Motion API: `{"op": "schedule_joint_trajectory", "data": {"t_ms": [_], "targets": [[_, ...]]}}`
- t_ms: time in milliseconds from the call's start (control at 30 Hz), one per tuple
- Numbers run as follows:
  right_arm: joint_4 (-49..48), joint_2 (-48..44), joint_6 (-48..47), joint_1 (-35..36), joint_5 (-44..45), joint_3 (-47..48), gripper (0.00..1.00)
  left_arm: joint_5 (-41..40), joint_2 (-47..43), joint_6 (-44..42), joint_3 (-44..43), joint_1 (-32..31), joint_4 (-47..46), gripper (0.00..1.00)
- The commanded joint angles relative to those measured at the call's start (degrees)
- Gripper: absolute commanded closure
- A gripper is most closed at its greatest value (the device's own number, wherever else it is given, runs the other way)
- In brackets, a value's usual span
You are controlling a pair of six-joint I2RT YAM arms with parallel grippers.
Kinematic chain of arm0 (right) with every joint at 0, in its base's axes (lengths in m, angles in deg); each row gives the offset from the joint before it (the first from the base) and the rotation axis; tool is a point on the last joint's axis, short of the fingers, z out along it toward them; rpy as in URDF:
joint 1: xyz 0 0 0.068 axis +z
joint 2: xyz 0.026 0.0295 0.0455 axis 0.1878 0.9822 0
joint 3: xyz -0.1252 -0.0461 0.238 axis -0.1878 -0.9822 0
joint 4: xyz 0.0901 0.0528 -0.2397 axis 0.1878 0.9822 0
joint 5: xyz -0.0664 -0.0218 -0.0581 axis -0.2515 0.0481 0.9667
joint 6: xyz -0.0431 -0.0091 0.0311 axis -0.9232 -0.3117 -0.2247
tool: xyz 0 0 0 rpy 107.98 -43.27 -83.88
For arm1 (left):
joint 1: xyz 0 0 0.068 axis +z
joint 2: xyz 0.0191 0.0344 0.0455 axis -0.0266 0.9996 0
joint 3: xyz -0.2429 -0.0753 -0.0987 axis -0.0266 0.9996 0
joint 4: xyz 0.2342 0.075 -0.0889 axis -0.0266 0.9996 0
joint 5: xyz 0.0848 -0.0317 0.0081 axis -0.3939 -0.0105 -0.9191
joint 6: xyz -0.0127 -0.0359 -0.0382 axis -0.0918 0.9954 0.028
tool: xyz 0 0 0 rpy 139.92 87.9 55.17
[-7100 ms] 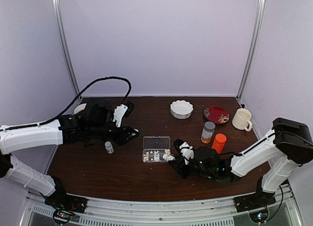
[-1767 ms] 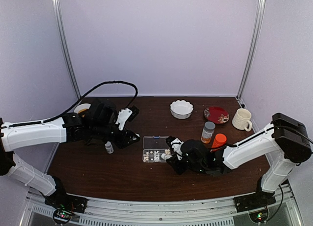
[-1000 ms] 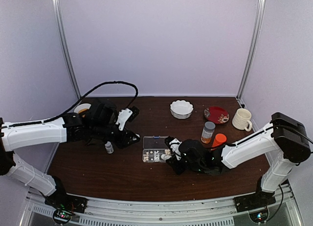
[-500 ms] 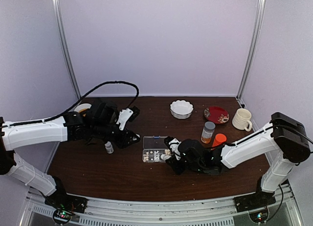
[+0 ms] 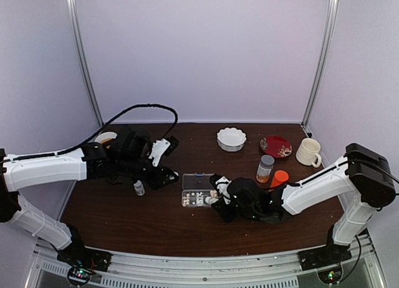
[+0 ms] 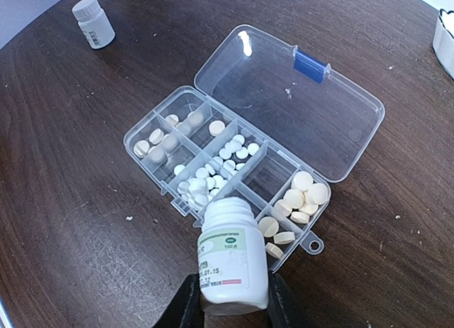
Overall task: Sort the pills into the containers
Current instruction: Pour the pill into the compartment of the pill container.
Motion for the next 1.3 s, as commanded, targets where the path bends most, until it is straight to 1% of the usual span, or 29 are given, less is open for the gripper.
{"op": "schedule_joint_trajectory", "data": {"t_ms": [0, 33, 133, 233, 333, 367, 433, 467, 533, 567, 633, 667, 733, 767, 833, 867, 933, 967, 1033, 1067, 1167, 1200, 1267], "targets": [[4.00, 0.33, 0.48, -0.01, 1.44, 2.02, 1.00, 0.97, 0.50, -0.47, -1.69, 0.30, -0.70, 1.00], [4.40, 0.42, 0.23, 0.09, 1.17, 2.91, 1.00, 0.91, 0.52, -0.43, -1.69, 0.36, -0.63, 1.00], [-2.43, -1.66, 0.87, 0.06, 0.50, -1.11, 1.00, 0.99, 0.59, -0.46, -1.77, 0.30, -0.62, 1.00], [5.64, -0.08, 0.35, 0.09, 1.76, 3.40, 1.00, 0.99, 0.46, -0.45, -1.69, 0.31, -0.64, 1.00], [-0.29, -1.76, 0.61, 0.13, 1.06, -0.03, 1.00, 0.97, 0.63, -0.45, -1.69, 0.31, -0.57, 1.00], [0.63, -1.56, 0.60, 0.10, 1.50, 0.57, 1.00, 1.05, 0.63, -0.45, -1.64, 0.30, -0.60, 1.00], [7.43, 0.31, 0.33, 0.03, 2.26, 4.54, 1.00, 1.05, 0.66, -0.36, -1.60, 0.32, -0.58, 1.00], [7.71, 0.54, 0.11, 0.09, 2.01, 4.49, 1.00, 1.05, 0.64, -0.29, -1.53, 0.30, -0.53, 1.00], [1.93, -0.70, 0.67, 0.11, 1.21, 1.54, 1.00, 1.01, 0.65, -0.30, -1.59, 0.30, -0.54, 1.00], [1.98, -0.70, 0.81, 0.08, 1.37, 1.21, 1.00, 1.04, 0.61, -0.35, -1.60, 0.34, -0.45, 1.00], [7.17, 0.43, 0.64, 0.07, 1.96, 3.98, 1.00, 1.08, 0.52, -0.28, -1.52, 0.31, -0.49, 1.00], [7.03, 0.15, 0.51, 0.18, 1.75, 3.84, 1.00, 1.14, 0.50, -0.28, -1.51, 0.32, -0.46, 1.00], [2.76, -1.36, 0.81, 0.26, 1.66, 1.19, 1.00, 1.27, 0.59, -0.32, -1.55, 0.29, -0.45, 1.00], [2.25, -1.31, 0.82, 0.26, 2.12, 1.25, 1.00, 1.32, 0.67, -0.30, -1.59, 0.31, -0.45, 1.00], [7.93, 0.12, 0.63, 0.24, 3.19, 4.53, 1.00, 1.41, 0.75, -0.28, -1.75, 0.30, -0.46, 1.00], [8.31, 0.27, 0.28, 0.30, 2.76, 4.68, 1.00, 1.38, 0.64, -0.28, -1.77, 0.30, -0.44, 1.00], [3.23, -0.98, 0.63, 0.30, 1.91, 2.03, 1.00, 1.39, 0.71, -0.35, -1.77, 0.30, -0.46, 1.00], [3.25, -1.11, 0.72, 0.28, 1.88, 1.73, 1.00, 1.35, 0.68, -0.35, -1.77, 0.30, -0.50, 1.00], [9.20, 0.27, 0.45, 0.28, 2.75, 4.97, 1.00, 1.43, 0.60, -0.24, -1.70, 0.34, -0.46, 1.00], [9.72, 0.65, 0.29, 0.37, 2.82, 5.80, 1.00, 1.40, 0.73, -0.27, -1.69, 0.31, -0.45, 1.00], [4.27, -1.57, 0.65, 0.56, 2.75, 2.35, 1.00, 1.40, 0.79, -0.27, -1.69, 0.36, -0.46, 1.00], [6.15, -1.27, 0.61, 0.52, 3.21, 3.02, 1.00, 1.42, 0.77, -0.27, -1.69, 0.30, -0.36, 1.00], [12.61, 0.55, 0.42, 0.61, 3.90, 7.42, 1.00, 1.44, 0.77, -0.27, -1.69, 0.29, -0.34, 1.00]]}}
